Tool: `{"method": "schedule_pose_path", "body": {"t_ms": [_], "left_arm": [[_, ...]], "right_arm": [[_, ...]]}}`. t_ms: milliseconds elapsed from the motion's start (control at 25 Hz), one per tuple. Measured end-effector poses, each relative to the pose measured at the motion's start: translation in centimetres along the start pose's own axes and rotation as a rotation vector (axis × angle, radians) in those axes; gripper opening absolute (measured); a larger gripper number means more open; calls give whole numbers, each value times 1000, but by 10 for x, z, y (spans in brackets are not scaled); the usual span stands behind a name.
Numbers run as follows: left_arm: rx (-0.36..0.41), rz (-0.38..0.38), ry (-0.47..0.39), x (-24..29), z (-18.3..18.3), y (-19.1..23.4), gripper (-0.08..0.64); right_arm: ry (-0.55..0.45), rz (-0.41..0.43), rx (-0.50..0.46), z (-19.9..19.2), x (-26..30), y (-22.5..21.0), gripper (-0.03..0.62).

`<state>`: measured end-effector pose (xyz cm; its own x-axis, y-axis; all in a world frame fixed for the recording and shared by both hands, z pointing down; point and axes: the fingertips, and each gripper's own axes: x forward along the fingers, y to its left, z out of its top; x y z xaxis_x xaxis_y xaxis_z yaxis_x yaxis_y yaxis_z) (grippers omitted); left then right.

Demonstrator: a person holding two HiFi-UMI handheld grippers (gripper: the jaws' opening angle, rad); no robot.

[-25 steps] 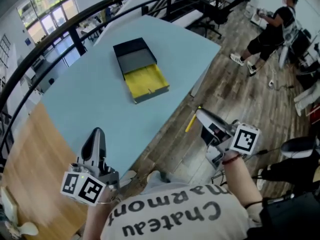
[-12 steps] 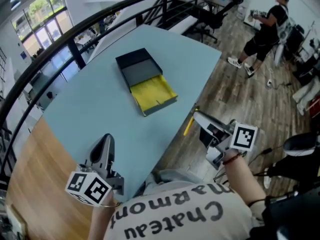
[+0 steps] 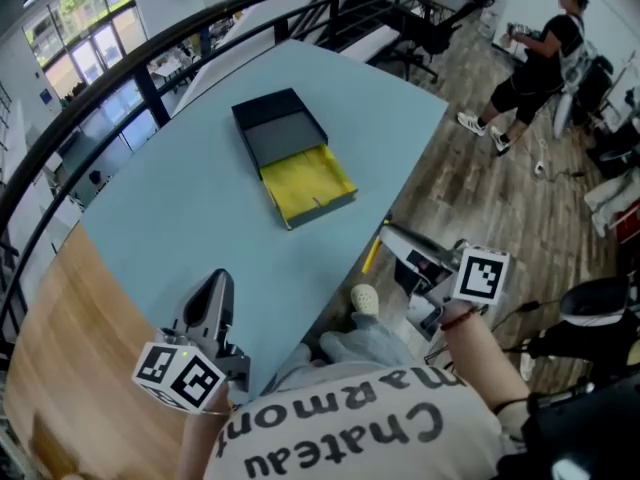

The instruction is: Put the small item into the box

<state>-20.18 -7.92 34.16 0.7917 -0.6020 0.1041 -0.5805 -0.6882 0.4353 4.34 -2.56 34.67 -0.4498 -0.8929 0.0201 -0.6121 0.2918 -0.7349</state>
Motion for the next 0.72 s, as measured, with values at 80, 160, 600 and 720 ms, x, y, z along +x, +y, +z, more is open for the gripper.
{"method": "schedule_pose_path", "body": {"t_ms": [80,160,600,720], "left_arm": [[2,14,-2,5,-1,2,2],[7,30,-11,13,0,6,2],[-23,159,-88,74,18,21,2],[-20,187,-103,99,26,21,2]], "right_arm": [[10,10,8,2,5,-7,84],[19,24,8,7,13,-16,84],[139,124,16,62,70,-67,84],[176,156,-3,84,89,-80,84]]}}
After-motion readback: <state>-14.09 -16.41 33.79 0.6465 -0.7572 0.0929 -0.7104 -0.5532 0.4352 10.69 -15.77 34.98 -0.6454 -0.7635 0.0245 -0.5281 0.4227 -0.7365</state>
